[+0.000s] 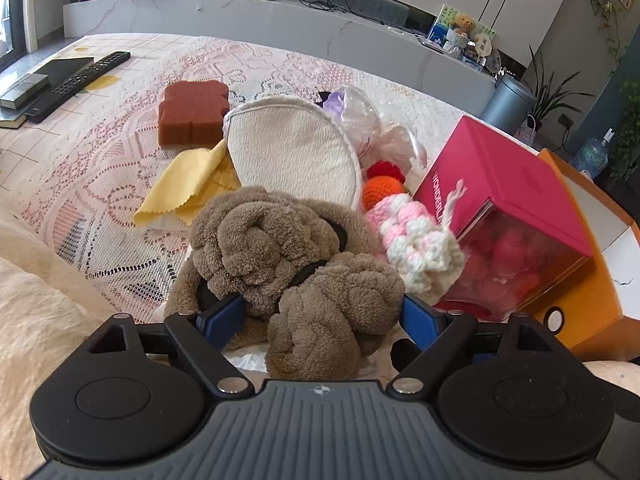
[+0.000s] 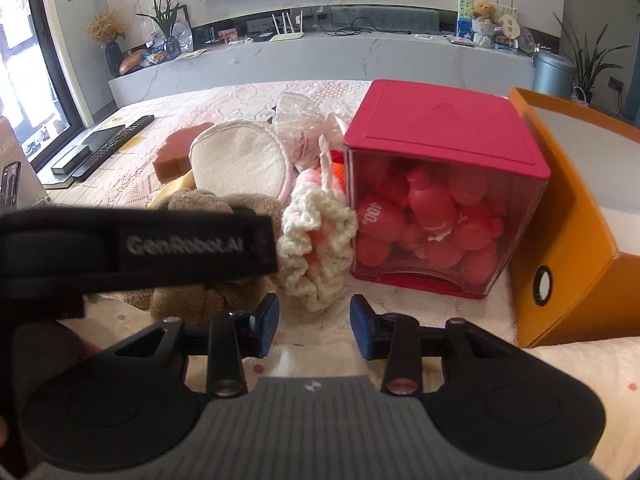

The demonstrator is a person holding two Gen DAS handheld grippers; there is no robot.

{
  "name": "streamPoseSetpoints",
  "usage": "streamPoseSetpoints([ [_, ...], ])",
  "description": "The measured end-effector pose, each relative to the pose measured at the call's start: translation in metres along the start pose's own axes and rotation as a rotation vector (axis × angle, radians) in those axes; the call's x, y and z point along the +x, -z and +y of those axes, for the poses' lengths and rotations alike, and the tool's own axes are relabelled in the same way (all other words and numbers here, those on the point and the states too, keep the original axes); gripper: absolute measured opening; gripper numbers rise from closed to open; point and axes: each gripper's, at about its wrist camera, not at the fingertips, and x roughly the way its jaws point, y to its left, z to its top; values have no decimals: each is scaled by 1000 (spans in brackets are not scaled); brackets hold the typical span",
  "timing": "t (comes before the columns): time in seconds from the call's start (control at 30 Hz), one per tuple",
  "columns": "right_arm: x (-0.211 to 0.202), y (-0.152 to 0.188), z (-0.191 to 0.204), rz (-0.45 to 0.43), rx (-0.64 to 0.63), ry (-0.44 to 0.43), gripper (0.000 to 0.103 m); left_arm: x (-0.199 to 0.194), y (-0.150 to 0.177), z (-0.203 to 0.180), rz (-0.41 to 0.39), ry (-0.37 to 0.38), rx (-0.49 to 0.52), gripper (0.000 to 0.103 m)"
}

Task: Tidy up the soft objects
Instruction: 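Lower the left gripper onto the brown plush towel animal and close, then grasp the white plastic bag with the right gripper while the left holds the plush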

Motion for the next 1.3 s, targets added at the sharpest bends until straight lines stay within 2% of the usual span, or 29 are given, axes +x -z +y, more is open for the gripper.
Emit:
streamPoseSetpoints([
  [0.1, 3, 2, -2, 11, 12, -7, 40, 1, 2, 5, -2, 14, 1, 87],
  [0.13, 4, 2, -3, 10, 16, -10, 40, -1, 2, 6, -4, 23, 2, 76],
  [0.2, 2, 2, -5, 5, 23, -18, 40, -8, 2, 10, -14, 44, 0, 66],
  [0.27, -2, 2, -5, -3, 26, -27, 43, -19, 2, 12, -25, 66, 10, 48],
  [0.4, -9, 3, -2, -26, 17, -52, 47, -49, -2, 17, -104, 86, 84, 39],
  [0.63, -15, -2, 15, -24, 4, -139, 49, -75, -6, 59, -131, 81, 94, 38],
  [0.73, -10, -5, 26, -4, -4, -157, 61, -74, -3, 73, -104, 65, 69, 38],
  [0.9, 0, -11, 50, 7, -107, -188, 65, -73, 5, 74, -125, 38, 109, 38],
  [0.97, 7, -12, 59, 17, -150, -184, 72, -72, 6, 77, -124, 48, 105, 38],
  [1.03, 15, -13, 63, 39, -165, -194, 72, -71, 6, 81, -125, 64, 85, 38],
  [1.1, 26, -12, 68, 68, -192, -204, 81, -71, 7, 85, -130, 75, 73, 38],
  [1.2, 43, -8, 75, 86, -236, -200, 83, -69, 8, 85, -129, 76, 76, 38],
  [1.27, 52, -8, 73, 101, -210, -203, 82, -69, 9, 85, -128, 75, 78, 38],
  [1.3, 56, -8, 70, 109, -189, -208, 78, -68, 9, 86, -128, 76, 78, 38],
])
